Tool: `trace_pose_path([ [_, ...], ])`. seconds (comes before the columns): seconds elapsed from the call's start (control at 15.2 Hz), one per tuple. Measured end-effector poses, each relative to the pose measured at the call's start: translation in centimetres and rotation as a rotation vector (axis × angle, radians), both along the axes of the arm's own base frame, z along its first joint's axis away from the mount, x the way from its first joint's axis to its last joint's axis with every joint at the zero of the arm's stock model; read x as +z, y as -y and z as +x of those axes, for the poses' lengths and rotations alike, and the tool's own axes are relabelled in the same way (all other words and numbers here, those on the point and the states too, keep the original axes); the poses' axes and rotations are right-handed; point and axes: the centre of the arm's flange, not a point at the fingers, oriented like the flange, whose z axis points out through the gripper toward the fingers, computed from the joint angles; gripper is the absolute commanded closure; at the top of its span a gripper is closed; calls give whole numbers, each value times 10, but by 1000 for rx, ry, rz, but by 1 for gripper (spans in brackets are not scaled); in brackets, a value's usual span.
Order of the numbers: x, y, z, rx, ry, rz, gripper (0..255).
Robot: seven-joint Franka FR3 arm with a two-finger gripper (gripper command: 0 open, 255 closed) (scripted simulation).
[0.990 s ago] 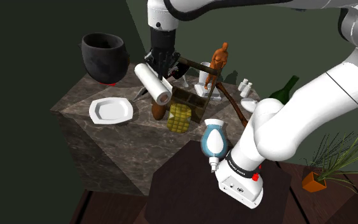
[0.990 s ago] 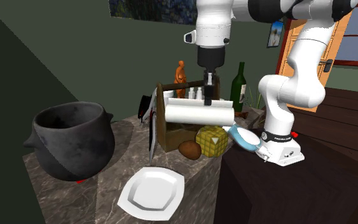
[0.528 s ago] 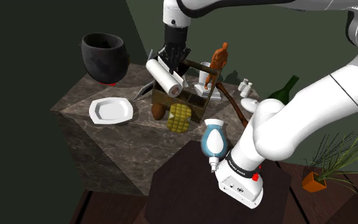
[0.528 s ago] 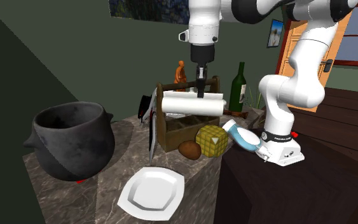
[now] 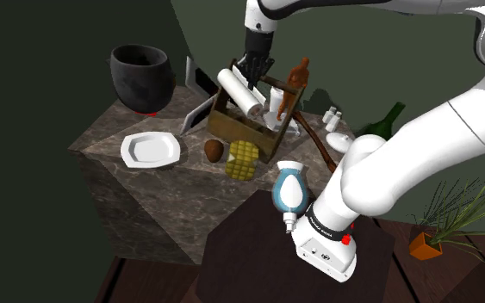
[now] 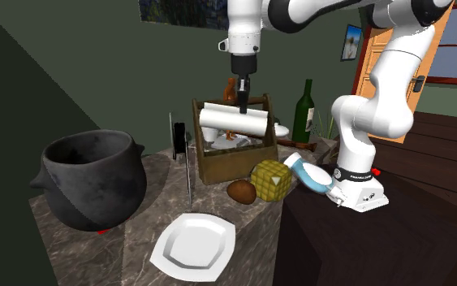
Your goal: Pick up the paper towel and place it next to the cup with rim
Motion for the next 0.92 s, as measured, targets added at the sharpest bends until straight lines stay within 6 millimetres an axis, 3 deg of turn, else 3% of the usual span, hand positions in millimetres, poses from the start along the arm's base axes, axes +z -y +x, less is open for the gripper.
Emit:
trace_pose_path([
  [0.73, -1, 143, 13, 0, 0, 0, 255],
  [0.79, -1, 163, 11, -2, 0, 1, 255],
  [0.92, -9, 177, 15, -1, 0, 0, 255],
])
